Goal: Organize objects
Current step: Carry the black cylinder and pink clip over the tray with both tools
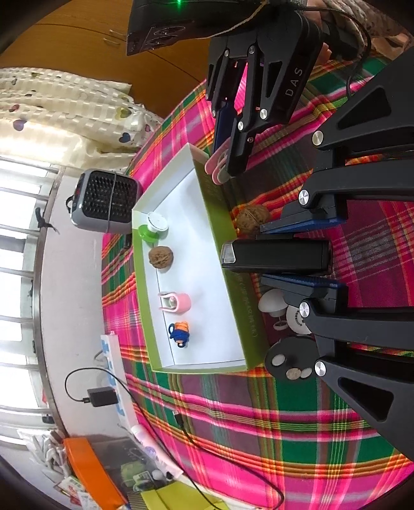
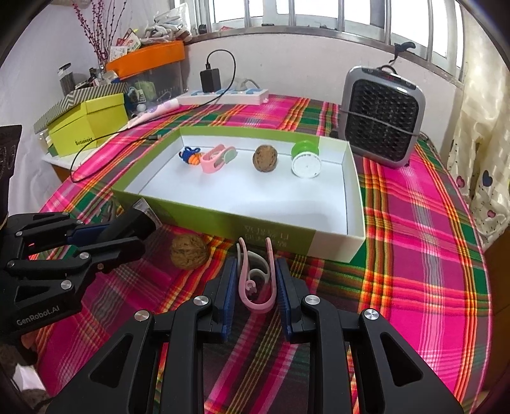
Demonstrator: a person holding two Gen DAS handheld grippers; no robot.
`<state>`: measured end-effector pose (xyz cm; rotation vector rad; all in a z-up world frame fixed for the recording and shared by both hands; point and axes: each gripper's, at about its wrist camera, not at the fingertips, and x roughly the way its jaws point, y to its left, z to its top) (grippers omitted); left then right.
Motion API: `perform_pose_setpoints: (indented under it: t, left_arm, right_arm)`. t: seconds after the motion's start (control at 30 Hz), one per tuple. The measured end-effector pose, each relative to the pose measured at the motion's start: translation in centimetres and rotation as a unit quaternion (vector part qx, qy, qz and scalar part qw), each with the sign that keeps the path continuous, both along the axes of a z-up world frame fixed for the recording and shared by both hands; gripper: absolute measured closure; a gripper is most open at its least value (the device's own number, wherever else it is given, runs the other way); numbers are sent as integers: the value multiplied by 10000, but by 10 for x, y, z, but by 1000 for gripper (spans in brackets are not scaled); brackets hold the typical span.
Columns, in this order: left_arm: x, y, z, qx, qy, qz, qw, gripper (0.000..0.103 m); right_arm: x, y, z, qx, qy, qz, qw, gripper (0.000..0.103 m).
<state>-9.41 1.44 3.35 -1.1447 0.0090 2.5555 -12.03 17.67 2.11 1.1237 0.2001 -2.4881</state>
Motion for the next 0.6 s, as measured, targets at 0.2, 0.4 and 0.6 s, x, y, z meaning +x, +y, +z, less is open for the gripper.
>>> perform_pose_setpoints:
  t: [0.2, 0.4, 0.6]
  left_arm:
    - [0, -2, 7, 41, 58, 35, 10000, 81]
    - [-5, -5, 16, 124, 125, 88, 9998, 81]
    - [-15, -9, 19, 123, 133, 135, 9997, 81]
  right_arm:
    - [1, 0, 9, -50, 69, 11, 10000, 79]
    - [-2, -2, 18, -99, 134, 29, 9999, 79]
    - [-10, -9, 23, -44, 190, 93, 9998, 79]
